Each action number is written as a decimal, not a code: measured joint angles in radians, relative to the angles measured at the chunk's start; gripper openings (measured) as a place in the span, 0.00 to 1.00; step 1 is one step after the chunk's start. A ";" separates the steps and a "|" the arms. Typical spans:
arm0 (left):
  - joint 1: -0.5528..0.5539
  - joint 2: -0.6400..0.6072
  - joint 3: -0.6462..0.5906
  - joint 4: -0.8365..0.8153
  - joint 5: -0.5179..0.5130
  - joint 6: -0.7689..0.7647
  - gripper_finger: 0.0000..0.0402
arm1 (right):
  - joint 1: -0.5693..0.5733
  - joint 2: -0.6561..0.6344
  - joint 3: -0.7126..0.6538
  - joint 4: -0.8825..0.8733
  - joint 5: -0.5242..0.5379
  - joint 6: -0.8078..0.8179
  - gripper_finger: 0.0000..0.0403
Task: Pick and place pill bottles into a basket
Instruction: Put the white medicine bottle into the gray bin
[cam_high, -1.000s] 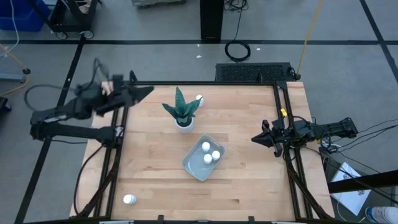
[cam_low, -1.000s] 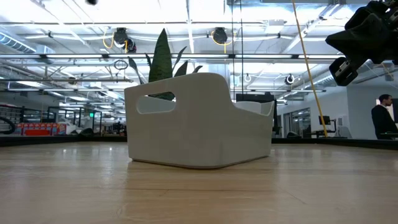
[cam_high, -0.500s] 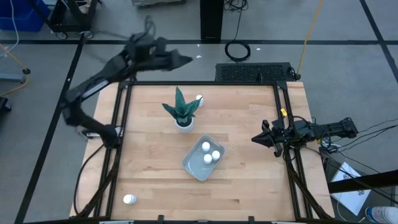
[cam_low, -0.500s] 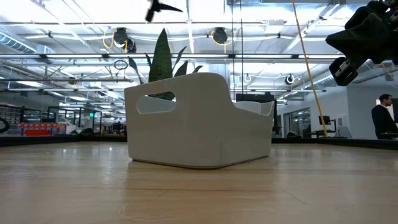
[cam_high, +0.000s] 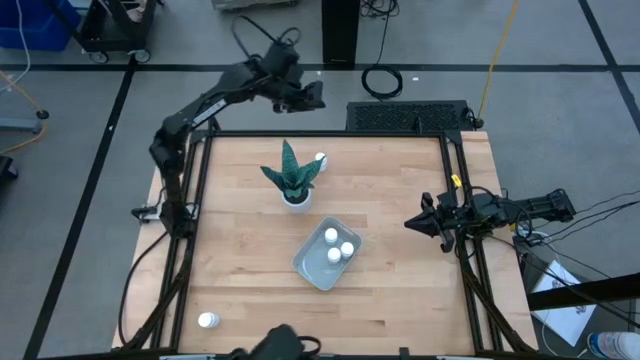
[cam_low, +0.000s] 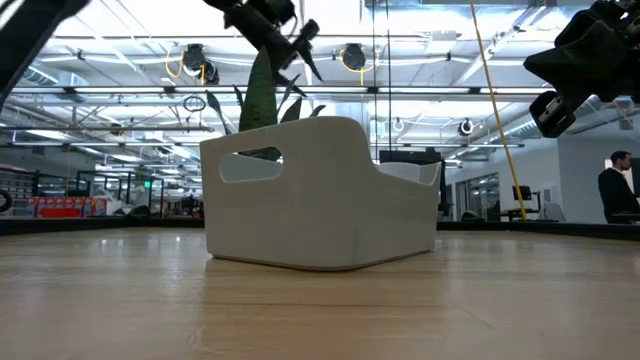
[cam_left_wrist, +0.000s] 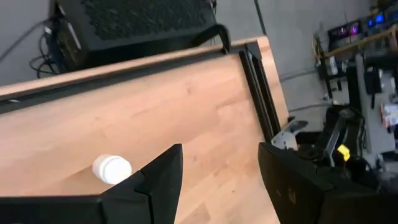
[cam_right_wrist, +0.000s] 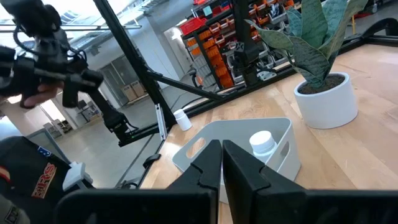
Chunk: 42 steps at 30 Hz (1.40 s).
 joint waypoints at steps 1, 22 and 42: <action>-0.003 0.016 0.009 0.001 0.006 0.004 0.53 | 0.000 0.000 0.000 0.000 0.000 0.000 0.02; -0.113 0.199 0.089 -0.208 -0.219 0.207 0.53 | 0.000 0.000 0.000 0.000 0.000 0.000 0.02; -0.163 0.321 0.085 -0.248 -0.252 0.311 0.61 | 0.000 0.000 0.000 0.000 0.000 0.000 0.02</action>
